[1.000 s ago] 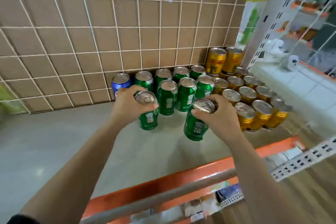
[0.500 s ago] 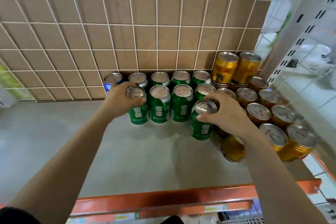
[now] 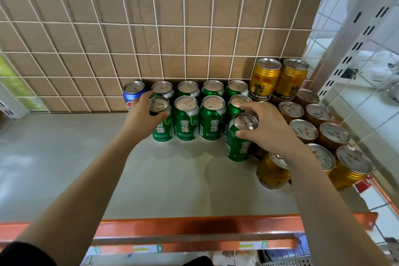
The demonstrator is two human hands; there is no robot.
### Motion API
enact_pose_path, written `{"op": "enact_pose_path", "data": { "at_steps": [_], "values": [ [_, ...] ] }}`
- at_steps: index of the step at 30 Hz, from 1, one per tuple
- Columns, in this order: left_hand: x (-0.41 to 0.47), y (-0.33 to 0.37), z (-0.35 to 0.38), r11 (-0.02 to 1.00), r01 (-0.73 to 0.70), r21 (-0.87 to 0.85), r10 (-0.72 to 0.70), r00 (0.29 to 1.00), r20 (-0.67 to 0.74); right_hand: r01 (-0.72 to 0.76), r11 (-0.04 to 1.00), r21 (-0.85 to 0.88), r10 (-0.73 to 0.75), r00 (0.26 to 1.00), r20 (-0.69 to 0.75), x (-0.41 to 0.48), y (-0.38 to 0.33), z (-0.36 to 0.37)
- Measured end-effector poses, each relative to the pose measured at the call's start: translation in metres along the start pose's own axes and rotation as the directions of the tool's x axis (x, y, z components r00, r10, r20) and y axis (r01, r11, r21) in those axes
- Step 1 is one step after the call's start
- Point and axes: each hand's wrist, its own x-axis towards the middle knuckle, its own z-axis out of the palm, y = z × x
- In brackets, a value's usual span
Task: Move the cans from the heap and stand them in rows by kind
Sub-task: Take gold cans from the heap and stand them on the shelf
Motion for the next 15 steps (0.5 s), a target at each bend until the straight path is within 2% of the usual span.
{"op": "enact_pose_path", "data": {
  "at_steps": [4, 9, 15],
  "values": [
    [-0.01, 0.004, 0.003, 0.998, 0.009, -0.063, -0.012, 0.999, -0.045, 0.003, 1.0, 0.014, -0.002, 0.998, -0.056, -0.005, 0.004, 0.007],
    [-0.018, -0.006, 0.002, 0.997, 0.042, -0.072, -0.043, 0.999, -0.008, 0.034, 0.999, -0.012, -0.035, 0.997, -0.063, -0.01, 0.003, 0.012],
    [-0.045, -0.017, -0.005, 0.997, 0.059, 0.048, -0.057, 0.998, -0.033, 0.222, 0.966, -0.135, -0.243, 0.956, -0.165, -0.013, -0.026, 0.034]
  ]
}}
